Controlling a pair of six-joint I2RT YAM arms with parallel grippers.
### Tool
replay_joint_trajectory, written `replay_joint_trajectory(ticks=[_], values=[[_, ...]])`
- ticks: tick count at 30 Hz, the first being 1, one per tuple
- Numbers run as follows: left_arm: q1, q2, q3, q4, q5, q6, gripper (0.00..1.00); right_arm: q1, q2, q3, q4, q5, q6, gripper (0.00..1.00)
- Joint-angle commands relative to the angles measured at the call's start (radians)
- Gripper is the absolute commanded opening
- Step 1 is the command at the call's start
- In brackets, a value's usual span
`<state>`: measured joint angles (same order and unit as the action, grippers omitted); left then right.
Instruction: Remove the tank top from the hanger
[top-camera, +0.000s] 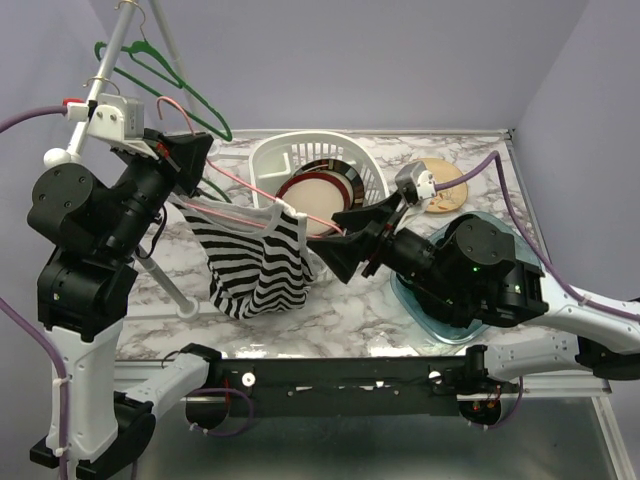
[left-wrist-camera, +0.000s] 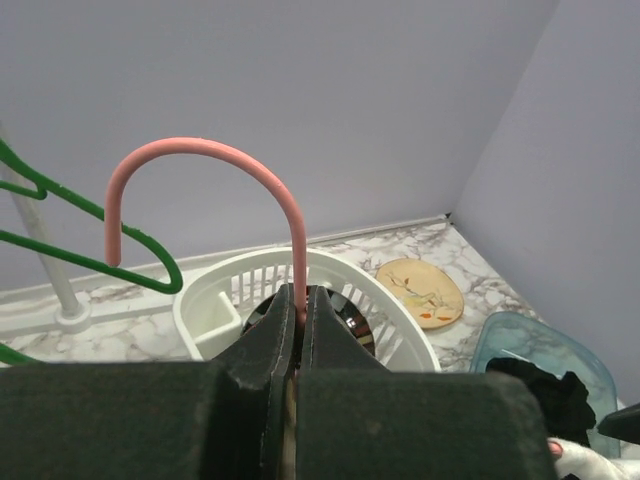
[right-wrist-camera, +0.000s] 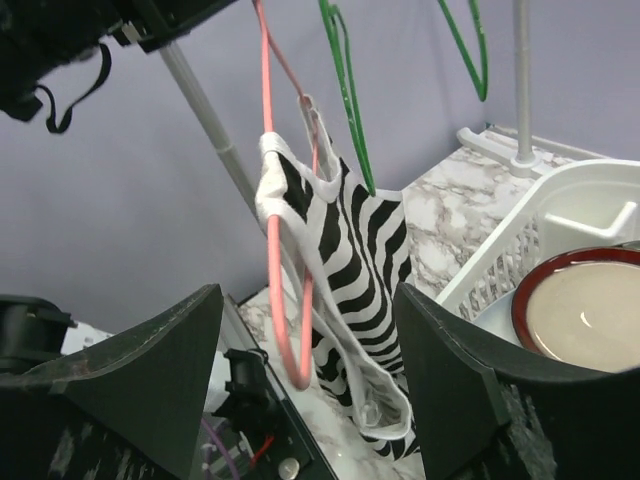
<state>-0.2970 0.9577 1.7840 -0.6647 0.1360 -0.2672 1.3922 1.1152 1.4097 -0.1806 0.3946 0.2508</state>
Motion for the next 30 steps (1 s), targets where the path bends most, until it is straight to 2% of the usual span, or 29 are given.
replay_joint_trajectory(ticks=[1,11,16,20,25,30], values=[[-0.004,-0.004,0.009,0.053,-0.107,-0.006,0.00,-0.001,-0.009,0.023,-0.002,0.096,0.074,0.77],[-0.004,0.039,0.058,-0.001,-0.188,0.039,0.00,0.005,-0.017,0.060,0.047,0.038,0.099,0.71],[-0.004,0.046,0.057,-0.007,-0.217,0.056,0.00,0.014,0.026,0.124,0.047,0.058,0.045,0.71],[-0.004,0.047,0.054,-0.012,-0.228,0.069,0.00,0.021,0.060,0.196,0.047,0.069,0.005,0.76],[-0.004,0.065,0.066,-0.022,-0.237,0.075,0.00,0.022,0.126,0.261,0.014,0.056,-0.012,0.76],[-0.004,0.072,0.086,-0.024,-0.227,0.072,0.00,0.024,0.196,0.282,-0.020,0.069,0.004,0.72]])
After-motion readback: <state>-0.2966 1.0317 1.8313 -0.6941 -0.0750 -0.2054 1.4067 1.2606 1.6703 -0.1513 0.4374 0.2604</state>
